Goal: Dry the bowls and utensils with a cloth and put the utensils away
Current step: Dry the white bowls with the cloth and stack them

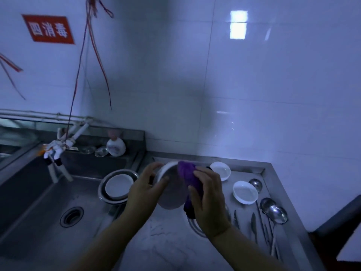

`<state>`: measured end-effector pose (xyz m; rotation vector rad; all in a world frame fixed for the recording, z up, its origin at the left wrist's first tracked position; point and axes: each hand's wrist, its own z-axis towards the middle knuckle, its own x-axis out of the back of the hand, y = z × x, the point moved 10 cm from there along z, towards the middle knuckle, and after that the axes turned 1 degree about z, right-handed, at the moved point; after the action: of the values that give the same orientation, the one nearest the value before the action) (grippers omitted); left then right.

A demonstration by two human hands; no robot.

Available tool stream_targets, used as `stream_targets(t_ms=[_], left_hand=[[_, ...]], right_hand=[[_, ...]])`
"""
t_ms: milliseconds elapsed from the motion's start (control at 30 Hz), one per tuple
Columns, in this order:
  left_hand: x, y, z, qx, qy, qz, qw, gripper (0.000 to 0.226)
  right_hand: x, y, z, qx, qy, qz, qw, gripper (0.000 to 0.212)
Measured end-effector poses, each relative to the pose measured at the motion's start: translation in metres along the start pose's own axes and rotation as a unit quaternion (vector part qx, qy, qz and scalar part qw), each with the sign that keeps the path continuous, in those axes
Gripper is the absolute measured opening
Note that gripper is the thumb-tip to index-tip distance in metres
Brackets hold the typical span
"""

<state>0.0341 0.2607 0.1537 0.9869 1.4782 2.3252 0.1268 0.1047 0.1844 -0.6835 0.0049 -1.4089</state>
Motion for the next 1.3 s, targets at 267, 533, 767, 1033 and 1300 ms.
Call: stream_targets(t_ms=[267,533,767,1033,1300], left_hand=[[0.003,0.019,0.010,0.017,0.040,-0.119,0.992,0.016],[-0.016,0.025,0.026,0.024,0.019,-0.149,0.988,0.028],[-0.038,0.035,0.034,0.012,-0.156,-0.127,0.979,0.031],[-0.048,0.029,0.044,0.120,-0.291,-0.131,0.940,0.043],[-0.029,0.036,0.013,0.033,-0.003,-0.223,0.974,0.019]], right_hand=[[-0.040,-0.031,-0.007,0.104,-0.160,-0.245,0.950,0.032],[-0.042,-0.051,-0.004,0.038,-0.119,-0.153,0.980,0.041],[-0.014,-0.048,-0.013,0.296,-0.106,-0.208,0.926,0.010],[-0.011,-0.042,-0.007,0.339,-0.127,-0.224,0.905,0.010],[-0.013,-0.057,0.000,0.148,0.003,-0.226,0.963,0.010]])
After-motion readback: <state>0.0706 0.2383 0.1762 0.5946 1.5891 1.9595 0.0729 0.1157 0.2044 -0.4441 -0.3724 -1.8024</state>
